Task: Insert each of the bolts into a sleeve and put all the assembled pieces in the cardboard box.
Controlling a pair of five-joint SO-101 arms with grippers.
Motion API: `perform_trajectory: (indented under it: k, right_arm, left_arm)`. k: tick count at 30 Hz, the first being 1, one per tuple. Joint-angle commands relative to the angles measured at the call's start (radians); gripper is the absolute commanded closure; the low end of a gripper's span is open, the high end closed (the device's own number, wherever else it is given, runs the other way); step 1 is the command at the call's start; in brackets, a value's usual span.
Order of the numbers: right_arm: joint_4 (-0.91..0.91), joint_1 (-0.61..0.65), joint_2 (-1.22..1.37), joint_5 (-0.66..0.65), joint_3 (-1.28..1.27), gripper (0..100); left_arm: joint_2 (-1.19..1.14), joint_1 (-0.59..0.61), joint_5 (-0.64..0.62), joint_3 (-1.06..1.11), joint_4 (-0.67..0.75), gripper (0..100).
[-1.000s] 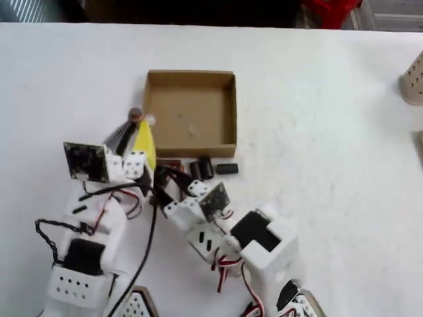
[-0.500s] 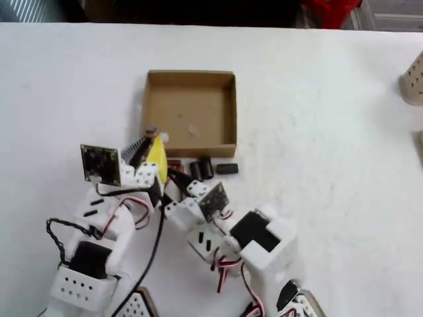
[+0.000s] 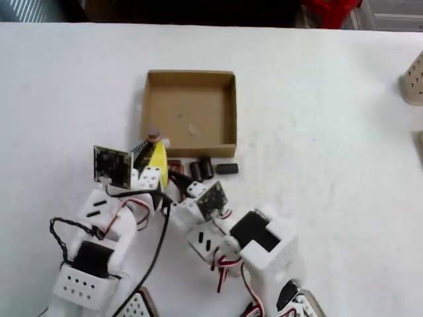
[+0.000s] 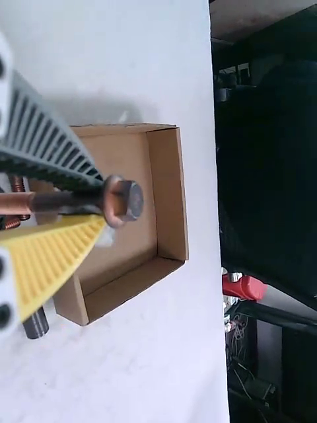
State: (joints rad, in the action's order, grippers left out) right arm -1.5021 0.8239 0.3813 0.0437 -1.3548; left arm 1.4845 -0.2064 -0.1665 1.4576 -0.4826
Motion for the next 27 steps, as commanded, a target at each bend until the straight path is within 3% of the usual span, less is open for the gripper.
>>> perform_trajectory:
  k: [1, 12, 22, 27]
  right_arm:
    - [0.002, 0.001, -0.012, -0.014, 0.021, 98.3]
    - [0.002, 0.001, -0.012, -0.014, 0.020, 98.3]
    - [0.005, -0.001, -0.012, -0.014, 0.017, 98.3]
    - [-0.001, -0.007, -0.013, -0.014, 0.009, 98.3]
  left_arm:
    - [0.021, -0.018, 0.011, -0.011, 0.025, 98]
    - [0.021, -0.021, -0.014, 0.109, 0.144, 98]
    - [0.021, -0.025, -0.015, 0.114, 0.137, 98]
    - [0.021, -0.025, -0.015, 0.112, 0.037, 98]
